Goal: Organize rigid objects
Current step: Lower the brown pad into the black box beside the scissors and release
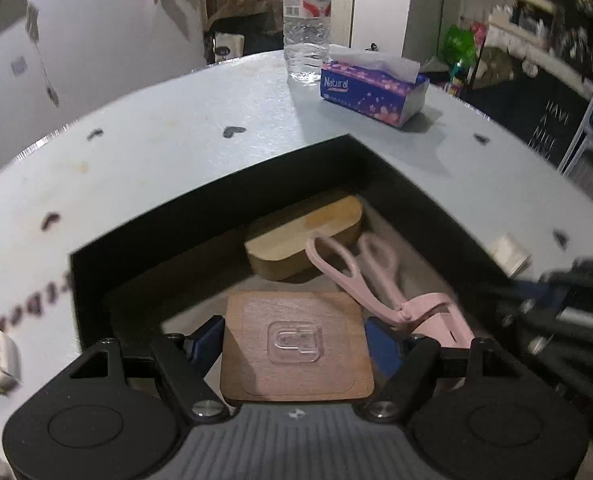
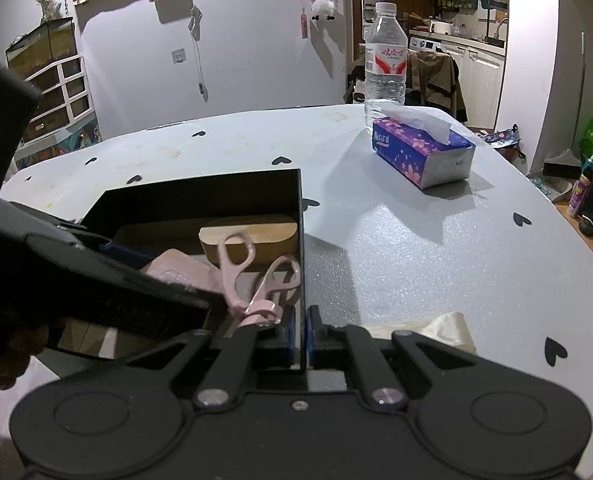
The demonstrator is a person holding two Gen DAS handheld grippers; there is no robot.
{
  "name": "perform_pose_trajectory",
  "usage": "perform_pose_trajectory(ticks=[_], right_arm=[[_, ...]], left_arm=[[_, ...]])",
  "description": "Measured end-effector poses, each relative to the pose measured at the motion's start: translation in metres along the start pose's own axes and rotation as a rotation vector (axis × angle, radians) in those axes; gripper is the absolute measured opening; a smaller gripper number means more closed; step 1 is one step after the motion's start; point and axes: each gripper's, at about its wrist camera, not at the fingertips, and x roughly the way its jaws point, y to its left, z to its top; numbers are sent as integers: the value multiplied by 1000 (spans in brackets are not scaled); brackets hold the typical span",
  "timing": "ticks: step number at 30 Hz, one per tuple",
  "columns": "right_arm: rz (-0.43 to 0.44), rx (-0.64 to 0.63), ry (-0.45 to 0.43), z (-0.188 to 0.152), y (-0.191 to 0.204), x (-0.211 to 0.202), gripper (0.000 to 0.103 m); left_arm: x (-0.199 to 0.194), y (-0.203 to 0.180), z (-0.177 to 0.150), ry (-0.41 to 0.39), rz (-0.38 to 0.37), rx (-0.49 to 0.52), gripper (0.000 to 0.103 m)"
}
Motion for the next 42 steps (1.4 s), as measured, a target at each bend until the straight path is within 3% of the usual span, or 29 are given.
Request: perform_pose_trajectory(ticks=[8,13,15,24,30,34,42], right_arm=[[2,2,-1,0,0,0,7],[1,4,-1,0,0,0,7],[0,3,-1,0,0,0,7],[-4,1,-1,0,0,0,7],[-6,-1,0,0,0,1,7],[-4,2,0,0,-1,1,7],[-10,-3,2,-1,0,1,7]], left_arm=[[9,20,8,-9,-43,-241,76],[11,28,4,20,-121,-350,79],[9,28,3,17,-134,-349,84],[1,22,-4,18,-211,-329,84],[1,24,-5,-15,-224,-334,84],[-7,21,-4,-39,-210,-301,85],[-32,15,-8,-98,-169,-218,99]])
